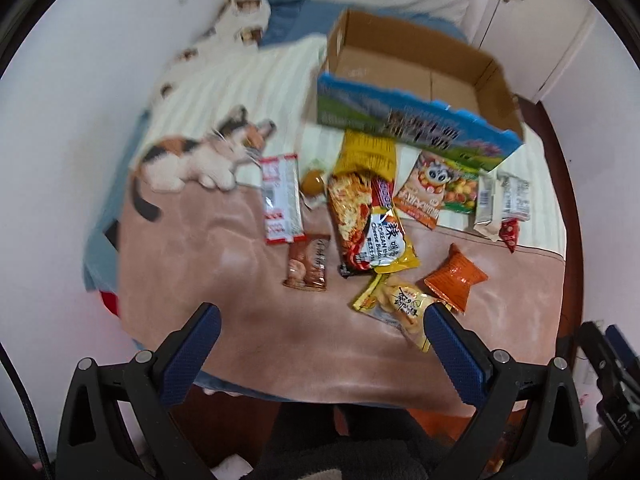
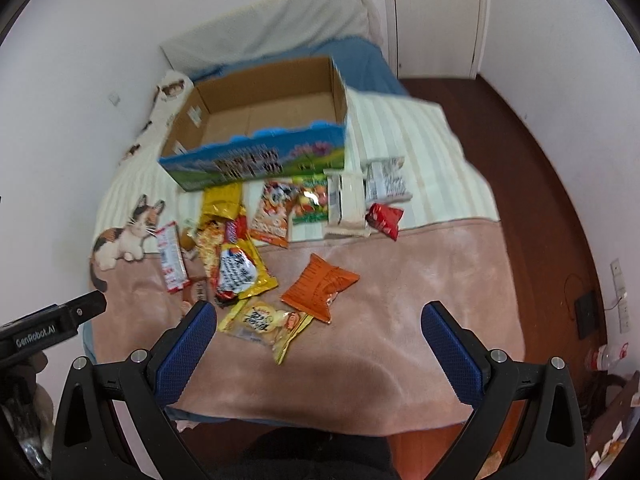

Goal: Organize snacks
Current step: 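Lower the left tool onto the Sedaap noodle pack while the right tool reaches the egg-biscuit bag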

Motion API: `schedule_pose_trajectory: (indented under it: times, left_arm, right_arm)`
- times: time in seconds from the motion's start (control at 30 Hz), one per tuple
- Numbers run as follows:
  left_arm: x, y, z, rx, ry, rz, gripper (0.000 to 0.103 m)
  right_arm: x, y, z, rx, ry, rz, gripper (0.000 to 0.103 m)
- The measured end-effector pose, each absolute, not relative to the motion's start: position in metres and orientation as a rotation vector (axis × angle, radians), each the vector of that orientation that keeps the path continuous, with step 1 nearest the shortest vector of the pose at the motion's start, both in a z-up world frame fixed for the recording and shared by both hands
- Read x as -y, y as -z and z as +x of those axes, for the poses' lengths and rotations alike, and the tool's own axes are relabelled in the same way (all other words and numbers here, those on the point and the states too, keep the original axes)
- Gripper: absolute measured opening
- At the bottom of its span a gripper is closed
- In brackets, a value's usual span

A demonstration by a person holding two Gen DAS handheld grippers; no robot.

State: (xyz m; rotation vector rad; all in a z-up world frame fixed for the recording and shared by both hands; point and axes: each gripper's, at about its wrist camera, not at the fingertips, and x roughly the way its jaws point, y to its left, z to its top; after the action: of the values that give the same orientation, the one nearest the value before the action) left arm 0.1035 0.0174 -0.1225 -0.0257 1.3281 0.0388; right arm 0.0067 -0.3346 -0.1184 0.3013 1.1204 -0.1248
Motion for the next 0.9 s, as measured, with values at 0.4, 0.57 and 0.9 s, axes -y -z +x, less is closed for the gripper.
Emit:
schedule_pose_trajectory:
  times: [0.4, 0.57, 0.9]
  left_arm:
    - [-0.008, 0.227, 0.202, -1.588, 0.018, -0.209, 0.103]
    - [0.002, 0.290, 0.233, -1.702, 0.084, -0.250, 0.102]
    - [0.007, 0.351, 0.263, -1.752, 0.129, -0.244, 0.081]
  right_arm:
    - [0.371, 0.246, 0.097, -1.352, 0.088, 0.467, 0.103]
    - [0.376, 0.274, 0.119, -1.401, 0.125, 0.476, 0.103]
    - [0.350, 0.319, 0.163, -1.507, 0.203, 0.529, 0.103]
